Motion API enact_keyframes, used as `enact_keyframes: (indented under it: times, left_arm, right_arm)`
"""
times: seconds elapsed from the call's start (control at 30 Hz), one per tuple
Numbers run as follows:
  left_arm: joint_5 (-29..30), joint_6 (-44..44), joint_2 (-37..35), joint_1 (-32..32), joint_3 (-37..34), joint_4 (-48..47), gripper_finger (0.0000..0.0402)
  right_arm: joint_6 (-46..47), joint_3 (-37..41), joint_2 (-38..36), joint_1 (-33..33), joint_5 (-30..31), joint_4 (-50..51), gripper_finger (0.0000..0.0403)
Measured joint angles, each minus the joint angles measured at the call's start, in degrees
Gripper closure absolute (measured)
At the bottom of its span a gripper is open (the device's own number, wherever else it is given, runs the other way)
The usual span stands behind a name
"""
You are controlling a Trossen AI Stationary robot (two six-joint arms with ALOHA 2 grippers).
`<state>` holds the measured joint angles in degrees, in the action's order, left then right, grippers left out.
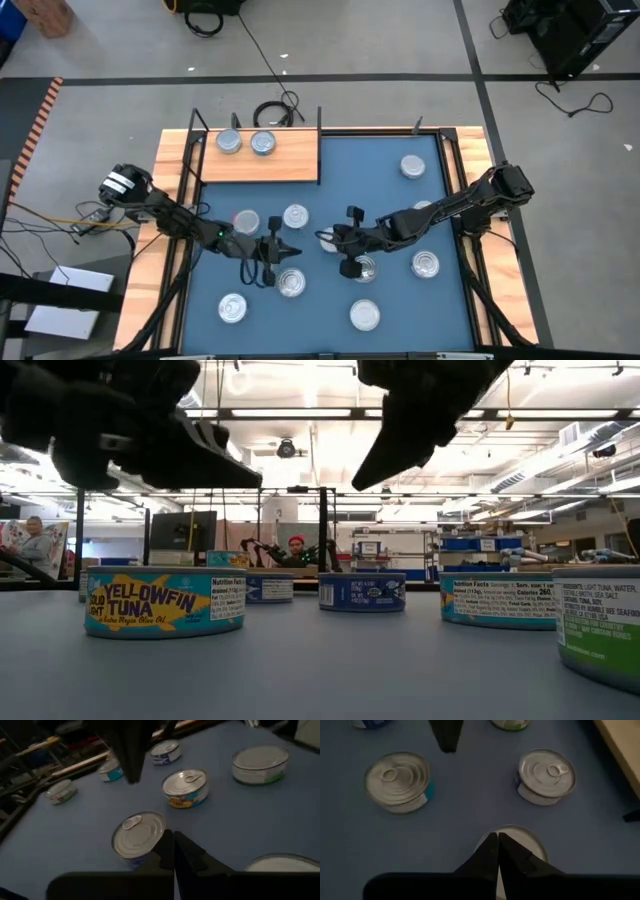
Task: Stack canned seafood by type on shelf
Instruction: Put the blue tuna can on the shelf
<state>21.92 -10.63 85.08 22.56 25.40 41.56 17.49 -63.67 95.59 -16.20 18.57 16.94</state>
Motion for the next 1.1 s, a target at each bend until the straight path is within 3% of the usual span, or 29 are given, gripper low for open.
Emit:
enact_keyframes:
  times: [0.2, 0.53, 0.83, 1.1]
  left_arm:
    - [-4.3, -0.3, 0.0, -2.8, -5.8, 11.3, 0.0401]
    - [-5.2, -1.4, 0.0, -3.1, -6.9, 12.3, 0.04]
    - [-3.4, -2.9, 0.0, -3.1, -6.9, 10.7, 0.0399]
    - [-3.4, -3.0, 0.0, -3.1, -6.9, 9.6, 0.0399]
  right_arm:
    - [2.4, -2.8, 0.9, -0.6, 1.4, 4.6, 0.0339]
    - [3.1, -11.8, 11.7, -1.7, 3.5, 15.0, 0.0242]
    - [2.3, -23.3, 22.7, -4.1, 7.9, 25.1, 0.0246]
    - [3.4, -24.8, 25.2, -4.6, 8.5, 26.5, 0.026]
